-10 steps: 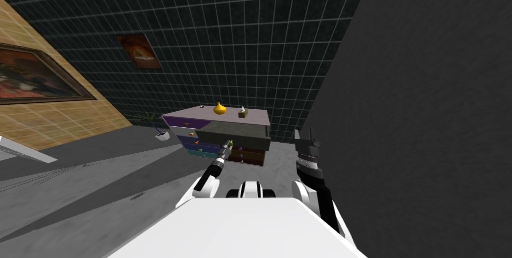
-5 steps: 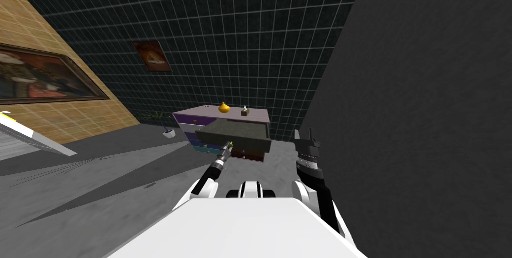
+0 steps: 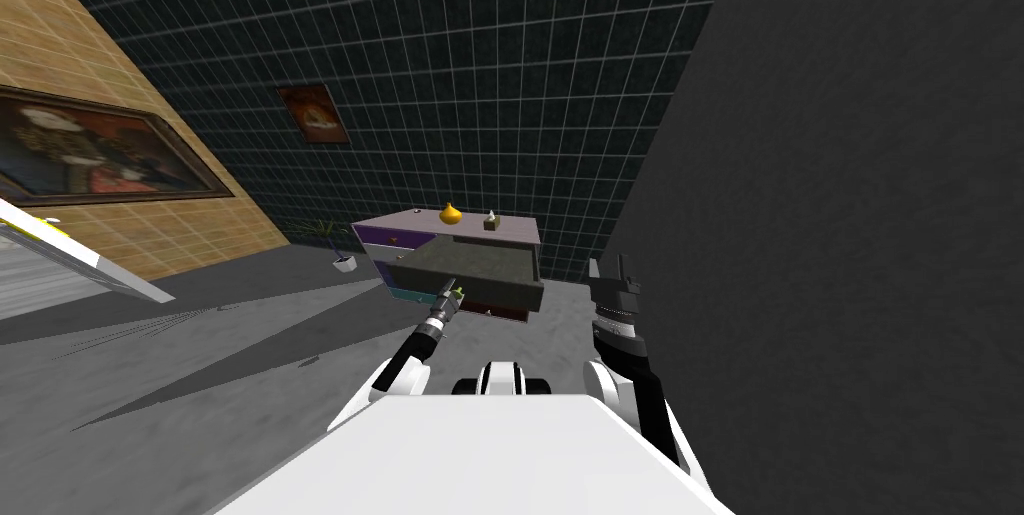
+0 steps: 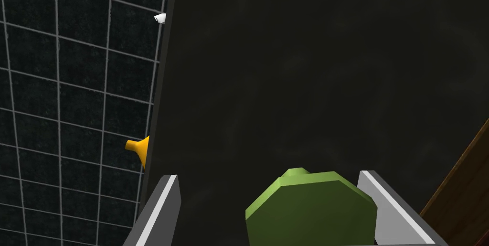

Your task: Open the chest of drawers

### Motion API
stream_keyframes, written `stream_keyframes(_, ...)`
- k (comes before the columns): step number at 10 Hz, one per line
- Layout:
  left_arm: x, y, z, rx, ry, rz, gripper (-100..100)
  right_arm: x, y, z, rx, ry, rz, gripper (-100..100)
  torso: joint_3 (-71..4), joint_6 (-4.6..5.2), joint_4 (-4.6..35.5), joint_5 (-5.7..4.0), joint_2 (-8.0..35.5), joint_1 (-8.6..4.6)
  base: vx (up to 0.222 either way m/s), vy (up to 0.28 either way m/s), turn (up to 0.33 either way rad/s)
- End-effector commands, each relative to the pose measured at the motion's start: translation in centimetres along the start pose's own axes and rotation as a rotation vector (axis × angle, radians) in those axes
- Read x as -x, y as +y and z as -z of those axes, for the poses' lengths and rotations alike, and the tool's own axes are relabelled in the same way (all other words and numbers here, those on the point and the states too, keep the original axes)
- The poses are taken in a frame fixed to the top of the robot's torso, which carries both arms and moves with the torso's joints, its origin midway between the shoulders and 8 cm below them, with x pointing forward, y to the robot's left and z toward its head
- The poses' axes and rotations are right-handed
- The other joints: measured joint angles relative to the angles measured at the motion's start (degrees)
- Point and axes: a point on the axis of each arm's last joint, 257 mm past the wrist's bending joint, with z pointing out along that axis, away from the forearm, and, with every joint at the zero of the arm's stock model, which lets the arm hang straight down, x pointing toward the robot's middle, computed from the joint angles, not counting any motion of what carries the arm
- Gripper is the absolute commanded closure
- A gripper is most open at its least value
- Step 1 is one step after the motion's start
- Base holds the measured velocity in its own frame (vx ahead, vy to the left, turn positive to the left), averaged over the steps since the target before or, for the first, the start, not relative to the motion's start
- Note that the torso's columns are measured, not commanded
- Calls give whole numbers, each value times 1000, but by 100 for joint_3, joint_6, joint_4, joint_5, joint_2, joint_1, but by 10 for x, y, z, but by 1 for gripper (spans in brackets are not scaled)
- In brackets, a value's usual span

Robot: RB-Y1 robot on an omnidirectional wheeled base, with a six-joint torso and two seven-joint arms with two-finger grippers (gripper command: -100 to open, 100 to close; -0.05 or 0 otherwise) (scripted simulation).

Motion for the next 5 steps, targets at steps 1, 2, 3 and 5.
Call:
stream_keyframes(1, -5, -16, 1, -9, 10, 0, -100, 0, 0, 0, 0, 0, 0, 0, 17, -1, 12, -2, 29, 1, 23, -15, 26)
stream_keyframes(2, -6, -22, 3, -8, 13, 0, -100, 0, 0, 0, 0, 0, 0, 0, 29, -5, 25, -7, 51, -4, 15, -19, 28)
stream_keyframes(3, -6, -22, 3, -8, 13, 0, -100, 0, 0, 0, 0, 0, 0, 0, 34, -6, 36, -14, 61, -9, 8, -14, 9)
stream_keyframes(5, -8, -27, 4, -7, 17, 0, -100, 0, 0, 0, 0, 0, 0, 0, 34, -6, 49, -21, 69, -17, 8, -10, 16)
